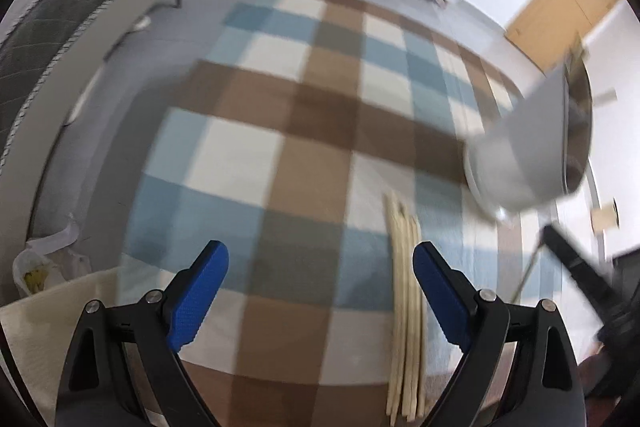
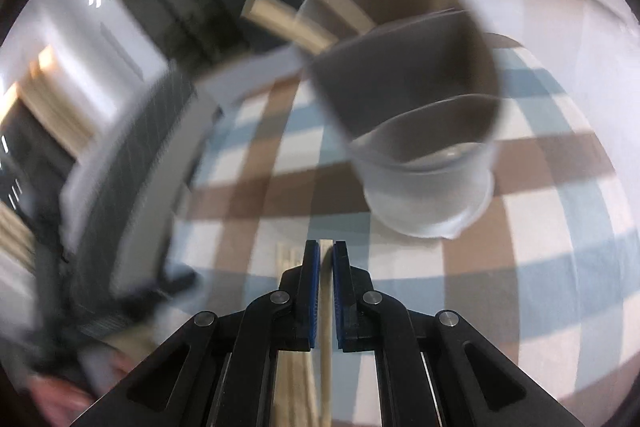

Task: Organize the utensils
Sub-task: 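Close the right tool on a wooden chopstick and lift it, then lower the left tool and close it on several chopsticks while the right tool holds its chopstick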

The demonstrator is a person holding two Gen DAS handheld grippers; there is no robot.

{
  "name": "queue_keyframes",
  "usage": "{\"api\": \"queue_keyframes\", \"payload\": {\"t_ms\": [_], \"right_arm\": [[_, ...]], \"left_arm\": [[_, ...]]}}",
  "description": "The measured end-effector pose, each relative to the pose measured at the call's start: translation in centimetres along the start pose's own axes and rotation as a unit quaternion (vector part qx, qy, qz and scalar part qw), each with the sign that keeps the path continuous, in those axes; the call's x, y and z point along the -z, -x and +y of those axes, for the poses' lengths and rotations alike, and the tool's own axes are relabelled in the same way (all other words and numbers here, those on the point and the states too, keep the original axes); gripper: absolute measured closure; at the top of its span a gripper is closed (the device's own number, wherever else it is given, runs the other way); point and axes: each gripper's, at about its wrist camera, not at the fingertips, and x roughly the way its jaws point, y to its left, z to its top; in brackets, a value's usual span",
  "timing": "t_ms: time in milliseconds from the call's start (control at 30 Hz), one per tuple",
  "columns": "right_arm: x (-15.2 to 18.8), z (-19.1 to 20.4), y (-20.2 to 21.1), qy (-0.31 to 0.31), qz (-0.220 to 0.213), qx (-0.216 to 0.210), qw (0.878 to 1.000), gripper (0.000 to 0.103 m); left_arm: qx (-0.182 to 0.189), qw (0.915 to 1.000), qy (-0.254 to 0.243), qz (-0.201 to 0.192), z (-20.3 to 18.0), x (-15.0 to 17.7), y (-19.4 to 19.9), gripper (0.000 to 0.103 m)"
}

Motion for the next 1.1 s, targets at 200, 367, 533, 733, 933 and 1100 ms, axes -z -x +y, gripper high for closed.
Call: {"api": "queue_keyframes", "payload": {"t_ms": [200, 367, 533, 733, 933, 1100], "right_arm": [[1.9, -3.9, 3.7, -0.091, -0.040, -0.042, 0.994, 0.097], [2.0, -5.6, 3.9, -0.128, -0.047, -0.062, 0.989, 0.097], [2.4, -7.2, 5.1, -0.137, -0.046, -0.061, 0.988, 0.097], [2.2, -6.1, 5.8, -0.113, -0.060, -0.058, 0.990, 0.097], [2.0, -5.5, 5.9, -0.093, -0.066, -0.052, 0.992, 0.097], [1.9, -5.6, 6.0, -0.096, -0.069, -0.052, 0.992, 0.097]], "left_arm": [[-0.013, 0.9982, -0.054, 0.021, -2.2, 2.1, -1.3, 0.012], [-0.032, 0.9959, -0.074, 0.042, -3.1, 3.3, -2.5, 0.012], [-0.059, 0.9926, -0.090, 0.057, -3.5, 3.9, -3.4, 0.012], [-0.076, 0.9908, -0.094, 0.061, -3.1, 4.2, -3.5, 0.011], [-0.076, 0.9898, -0.104, 0.062, -3.3, 4.0, -3.7, 0.011], [-0.087, 0.9887, -0.103, 0.064, -3.6, 3.8, -4.0, 0.012]]}}
